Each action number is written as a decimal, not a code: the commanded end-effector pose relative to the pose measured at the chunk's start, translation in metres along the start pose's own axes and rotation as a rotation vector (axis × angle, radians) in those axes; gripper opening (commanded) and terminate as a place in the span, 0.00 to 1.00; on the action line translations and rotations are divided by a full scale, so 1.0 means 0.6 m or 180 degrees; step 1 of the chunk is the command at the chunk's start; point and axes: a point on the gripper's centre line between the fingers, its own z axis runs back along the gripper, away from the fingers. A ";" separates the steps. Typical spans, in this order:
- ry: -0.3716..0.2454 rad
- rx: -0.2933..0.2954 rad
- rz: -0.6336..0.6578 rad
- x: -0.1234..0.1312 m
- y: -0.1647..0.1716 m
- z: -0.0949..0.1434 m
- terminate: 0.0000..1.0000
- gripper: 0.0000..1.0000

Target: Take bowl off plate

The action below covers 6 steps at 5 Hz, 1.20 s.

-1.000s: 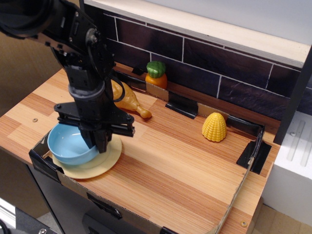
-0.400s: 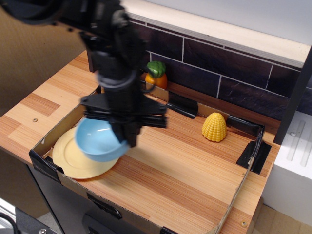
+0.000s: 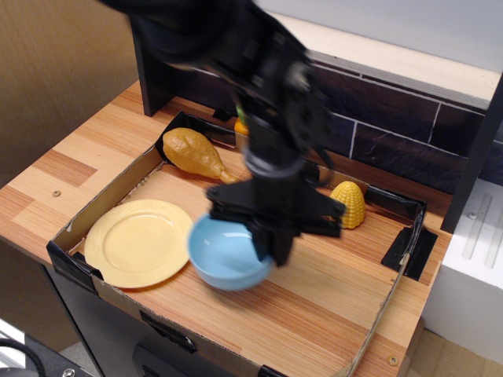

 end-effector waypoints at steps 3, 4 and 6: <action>-0.0056 -0.0045 -0.0240 0.001 -0.059 0.010 0.00 1.00; -0.0113 -0.0066 -0.0271 0.001 -0.042 0.035 0.00 1.00; -0.0191 -0.0157 -0.0260 0.007 -0.028 0.068 0.00 1.00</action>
